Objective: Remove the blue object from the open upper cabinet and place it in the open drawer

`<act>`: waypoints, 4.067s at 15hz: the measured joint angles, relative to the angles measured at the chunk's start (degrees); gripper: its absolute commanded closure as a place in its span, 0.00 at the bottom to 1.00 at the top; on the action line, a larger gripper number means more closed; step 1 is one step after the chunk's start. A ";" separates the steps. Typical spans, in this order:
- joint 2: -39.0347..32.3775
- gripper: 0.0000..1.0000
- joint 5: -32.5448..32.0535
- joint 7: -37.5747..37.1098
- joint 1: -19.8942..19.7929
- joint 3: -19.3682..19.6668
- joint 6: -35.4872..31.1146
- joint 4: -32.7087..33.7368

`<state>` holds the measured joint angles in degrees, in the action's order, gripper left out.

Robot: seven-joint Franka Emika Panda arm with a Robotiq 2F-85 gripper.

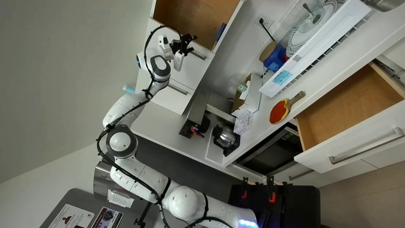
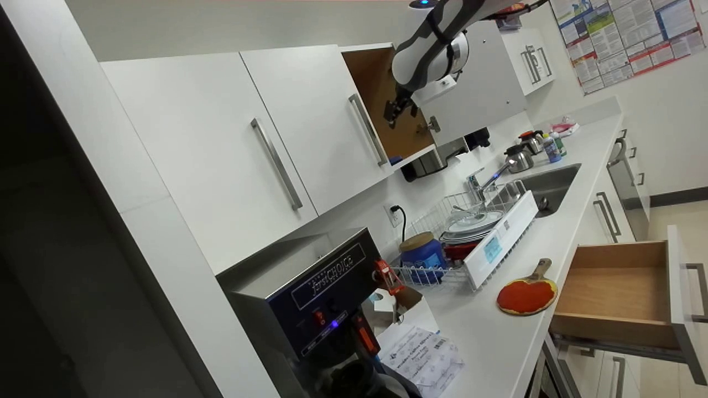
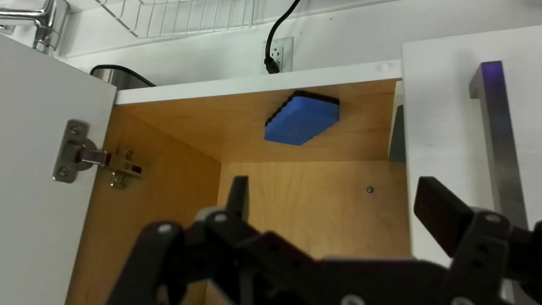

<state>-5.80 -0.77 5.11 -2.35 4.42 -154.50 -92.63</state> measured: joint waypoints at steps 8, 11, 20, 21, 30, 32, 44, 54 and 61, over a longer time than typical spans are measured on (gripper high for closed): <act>-7.31 0.00 0.00 0.09 -1.20 -0.03 0.95 8.24; -8.00 0.00 1.25 0.15 -2.01 -0.33 0.95 8.26; -15.40 0.00 9.00 6.71 -6.12 -3.45 5.51 15.63; -16.33 0.00 9.09 6.98 -6.42 -3.80 6.51 17.01; -23.39 0.00 9.06 7.02 -6.36 -5.44 11.26 27.96; -24.84 0.00 8.97 7.02 -6.09 -5.45 11.26 29.80; -31.37 0.59 7.63 6.94 -5.21 -5.14 11.29 36.33; -30.89 0.71 3.12 2.71 -3.99 -0.88 11.61 38.00; -20.82 0.71 0.60 0.90 -3.75 3.56 17.87 29.41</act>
<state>-26.62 -0.17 6.02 -6.09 7.98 -136.63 -63.21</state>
